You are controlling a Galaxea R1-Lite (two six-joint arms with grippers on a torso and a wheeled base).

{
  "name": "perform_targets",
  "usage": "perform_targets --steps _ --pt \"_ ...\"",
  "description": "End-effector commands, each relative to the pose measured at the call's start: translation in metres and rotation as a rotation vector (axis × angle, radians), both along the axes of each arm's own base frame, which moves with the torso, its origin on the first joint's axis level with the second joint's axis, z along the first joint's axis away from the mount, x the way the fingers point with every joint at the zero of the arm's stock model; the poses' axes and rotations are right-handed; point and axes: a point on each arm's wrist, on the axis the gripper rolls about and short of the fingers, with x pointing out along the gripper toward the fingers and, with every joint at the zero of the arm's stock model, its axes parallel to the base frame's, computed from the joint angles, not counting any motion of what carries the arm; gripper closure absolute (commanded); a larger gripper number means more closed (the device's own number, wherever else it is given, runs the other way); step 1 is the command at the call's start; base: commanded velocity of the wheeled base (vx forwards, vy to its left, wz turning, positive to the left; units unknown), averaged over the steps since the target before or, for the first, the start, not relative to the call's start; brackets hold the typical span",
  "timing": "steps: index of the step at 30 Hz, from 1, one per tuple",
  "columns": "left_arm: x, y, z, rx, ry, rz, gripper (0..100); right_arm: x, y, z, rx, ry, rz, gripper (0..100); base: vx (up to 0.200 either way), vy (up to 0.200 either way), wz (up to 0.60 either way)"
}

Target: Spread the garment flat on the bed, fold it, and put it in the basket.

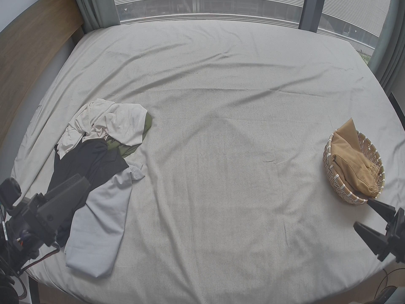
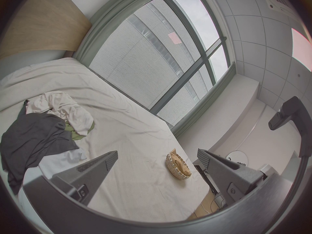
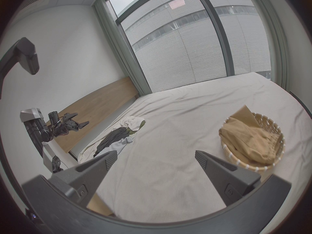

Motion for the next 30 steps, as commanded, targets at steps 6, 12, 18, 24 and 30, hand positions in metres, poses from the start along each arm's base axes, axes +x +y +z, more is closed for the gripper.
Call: perform_targets --steps 6,12,18,24,30 --pt "-0.095 0.033 -0.027 0.095 -0.066 0.119 0 -0.076 -0.016 -0.055 -0.114 -0.075 -0.209 0 0.0 0.0 0.0" --pt "-0.111 0.039 -0.046 0.169 -0.029 0.285 0 -0.075 -0.021 -0.056 -0.172 -0.047 -0.458 0 0.0 0.0 0.0" --pt "-0.125 0.04 -0.067 0.224 -0.021 0.362 0 -0.076 -0.022 -0.056 -0.116 0.005 -0.518 0 0.0 0.0 0.0" --pt "-0.125 0.041 -0.085 0.344 0.038 0.498 0 -0.084 -0.021 -0.057 -0.111 -0.059 -0.621 0 0.0 0.0 0.0" --pt "-0.129 0.042 -0.086 0.427 -0.022 0.652 0 -0.084 -0.02 -0.057 -0.132 -0.14 -0.582 0 0.0 0.0 0.0"
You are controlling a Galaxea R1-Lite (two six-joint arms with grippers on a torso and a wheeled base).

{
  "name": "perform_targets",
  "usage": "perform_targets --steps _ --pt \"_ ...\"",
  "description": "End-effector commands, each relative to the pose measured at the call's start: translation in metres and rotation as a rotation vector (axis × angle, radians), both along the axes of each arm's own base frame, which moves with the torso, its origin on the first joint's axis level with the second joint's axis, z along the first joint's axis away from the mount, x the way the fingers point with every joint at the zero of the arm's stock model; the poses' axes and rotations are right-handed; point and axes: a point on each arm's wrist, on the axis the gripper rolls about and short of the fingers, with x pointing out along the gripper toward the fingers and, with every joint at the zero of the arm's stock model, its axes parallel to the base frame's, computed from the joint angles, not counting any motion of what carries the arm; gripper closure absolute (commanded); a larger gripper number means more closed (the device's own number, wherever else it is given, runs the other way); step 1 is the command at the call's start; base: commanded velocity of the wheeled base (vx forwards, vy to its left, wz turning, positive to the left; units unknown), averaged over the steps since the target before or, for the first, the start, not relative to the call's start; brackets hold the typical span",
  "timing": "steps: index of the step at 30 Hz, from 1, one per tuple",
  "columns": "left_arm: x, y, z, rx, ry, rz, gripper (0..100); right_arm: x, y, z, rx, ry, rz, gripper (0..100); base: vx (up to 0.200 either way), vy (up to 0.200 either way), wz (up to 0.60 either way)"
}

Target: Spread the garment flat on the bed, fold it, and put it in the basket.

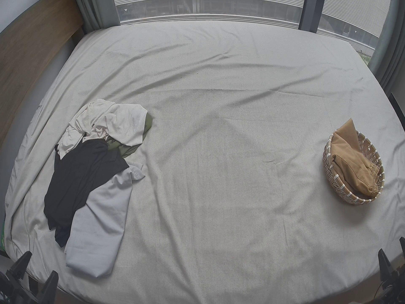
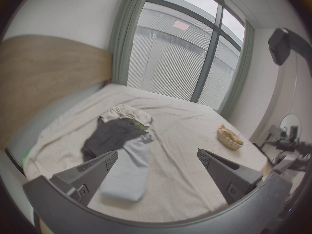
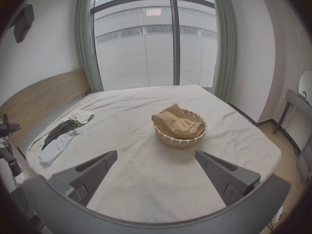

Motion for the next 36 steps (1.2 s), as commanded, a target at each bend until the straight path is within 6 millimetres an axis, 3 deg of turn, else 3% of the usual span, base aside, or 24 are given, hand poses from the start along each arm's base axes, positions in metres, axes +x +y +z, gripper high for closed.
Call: perform_targets --steps 1,4,10,15,21,36 --pt "-0.0037 0.0019 -0.0068 0.038 -0.04 0.174 0 -0.0029 0.0027 -0.0016 -0.05 -0.088 0.074 0 0.0 0.0 0.0" --pt "-0.0036 0.0031 -0.0099 0.08 -0.008 0.232 0 -0.0023 0.0046 -0.0016 -0.072 -0.109 0.154 0 0.0 0.0 0.0" --pt "-0.0035 0.003 -0.0103 0.082 -0.003 0.225 0 -0.0021 0.0031 -0.0016 -0.071 -0.105 0.084 0 0.0 0.0 0.0" --pt "-0.0057 0.0028 -0.012 0.09 -0.023 0.182 0 -0.0022 0.0034 -0.0015 0.038 -0.107 0.099 0 0.0 0.0 0.0" --pt "-0.006 0.0028 -0.0118 0.086 -0.029 0.185 0 -0.0018 0.0025 -0.009 -0.075 -0.032 0.06 0 0.0 0.0 0.0" --pt "-0.006 0.0018 -0.0142 0.132 -0.014 0.137 0 -0.0021 0.0024 -0.0086 -0.048 -0.036 0.064 0 0.0 0.0 0.0"
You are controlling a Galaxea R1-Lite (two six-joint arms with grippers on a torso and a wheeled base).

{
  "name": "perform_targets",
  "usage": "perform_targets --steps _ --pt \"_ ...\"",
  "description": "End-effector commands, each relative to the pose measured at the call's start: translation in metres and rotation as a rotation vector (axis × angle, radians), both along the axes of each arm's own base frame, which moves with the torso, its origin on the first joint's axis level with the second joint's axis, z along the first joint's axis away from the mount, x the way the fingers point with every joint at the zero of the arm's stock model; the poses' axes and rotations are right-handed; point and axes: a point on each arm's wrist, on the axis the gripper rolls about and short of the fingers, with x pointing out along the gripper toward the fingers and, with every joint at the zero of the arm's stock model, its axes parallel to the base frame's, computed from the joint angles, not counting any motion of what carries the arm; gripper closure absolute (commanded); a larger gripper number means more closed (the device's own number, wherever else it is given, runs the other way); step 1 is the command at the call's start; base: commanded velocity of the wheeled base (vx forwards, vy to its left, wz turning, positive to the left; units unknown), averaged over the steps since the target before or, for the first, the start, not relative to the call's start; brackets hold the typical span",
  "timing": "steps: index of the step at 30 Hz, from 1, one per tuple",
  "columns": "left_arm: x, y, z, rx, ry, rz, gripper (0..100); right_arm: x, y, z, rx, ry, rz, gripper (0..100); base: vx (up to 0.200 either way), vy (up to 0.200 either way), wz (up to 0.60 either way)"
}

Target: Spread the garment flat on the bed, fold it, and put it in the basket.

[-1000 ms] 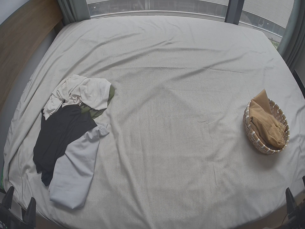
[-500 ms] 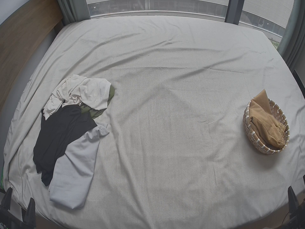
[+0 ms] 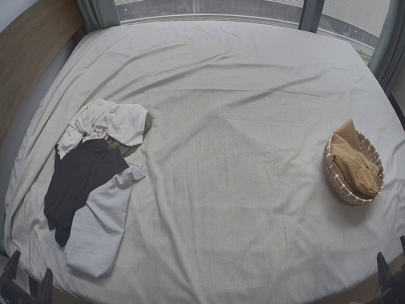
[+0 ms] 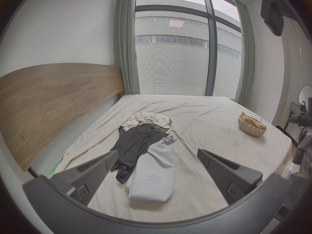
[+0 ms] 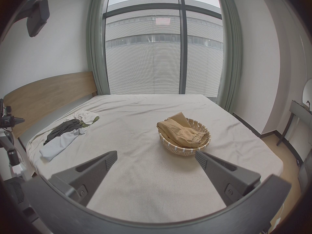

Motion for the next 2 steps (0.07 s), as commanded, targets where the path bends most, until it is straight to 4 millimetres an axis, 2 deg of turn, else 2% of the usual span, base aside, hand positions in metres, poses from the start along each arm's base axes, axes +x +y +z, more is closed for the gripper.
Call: perform_targets --steps 1,2 --pt "0.0002 0.0 -0.005 -0.001 0.001 0.006 0 0.0004 0.0 -0.0047 0.0 0.006 0.001 0 0.0 0.0 0.0" --pt "0.0002 0.0 -0.005 0.0 0.001 0.006 0 0.0004 0.0 -0.0048 0.0 0.007 0.001 0 0.0 0.0 0.0"
